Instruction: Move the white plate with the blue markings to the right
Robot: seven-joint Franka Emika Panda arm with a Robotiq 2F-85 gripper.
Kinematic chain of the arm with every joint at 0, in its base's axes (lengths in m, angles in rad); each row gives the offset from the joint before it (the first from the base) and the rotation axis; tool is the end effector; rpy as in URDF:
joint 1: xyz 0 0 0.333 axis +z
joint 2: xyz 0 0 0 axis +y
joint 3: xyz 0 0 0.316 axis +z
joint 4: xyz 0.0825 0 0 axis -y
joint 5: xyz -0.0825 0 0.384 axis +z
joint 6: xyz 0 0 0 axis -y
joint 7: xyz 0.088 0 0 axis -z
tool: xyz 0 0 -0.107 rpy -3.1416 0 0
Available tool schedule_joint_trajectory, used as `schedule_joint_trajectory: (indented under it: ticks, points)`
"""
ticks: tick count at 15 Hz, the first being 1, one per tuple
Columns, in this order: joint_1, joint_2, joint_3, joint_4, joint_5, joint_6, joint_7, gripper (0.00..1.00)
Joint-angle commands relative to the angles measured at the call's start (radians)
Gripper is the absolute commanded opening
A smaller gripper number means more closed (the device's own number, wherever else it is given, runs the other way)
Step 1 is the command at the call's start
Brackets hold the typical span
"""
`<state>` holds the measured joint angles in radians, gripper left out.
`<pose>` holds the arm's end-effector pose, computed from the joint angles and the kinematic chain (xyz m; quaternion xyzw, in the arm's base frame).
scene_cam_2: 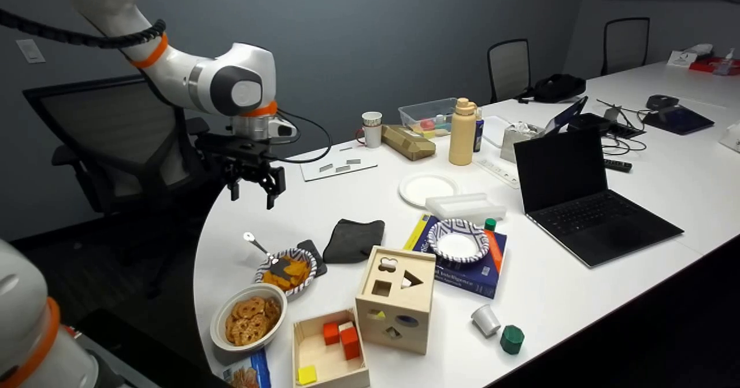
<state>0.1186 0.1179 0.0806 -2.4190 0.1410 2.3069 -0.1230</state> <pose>0.4569 0.0957 0.2442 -0.9863 -0.1069 0.1164 0.0468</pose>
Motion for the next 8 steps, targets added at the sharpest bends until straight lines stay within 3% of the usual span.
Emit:
schedule_joint_trajectory:
  ticks: [1,5,8]
  points:
    - [0.037,0.1,0.028,0.008,-0.033,0.09,0.228,1.0]
    - [0.104,0.18,0.007,-0.011,-0.08,0.207,0.521,1.0]
    - [0.163,0.238,-0.028,0.004,-0.119,0.21,0.73,1.0]
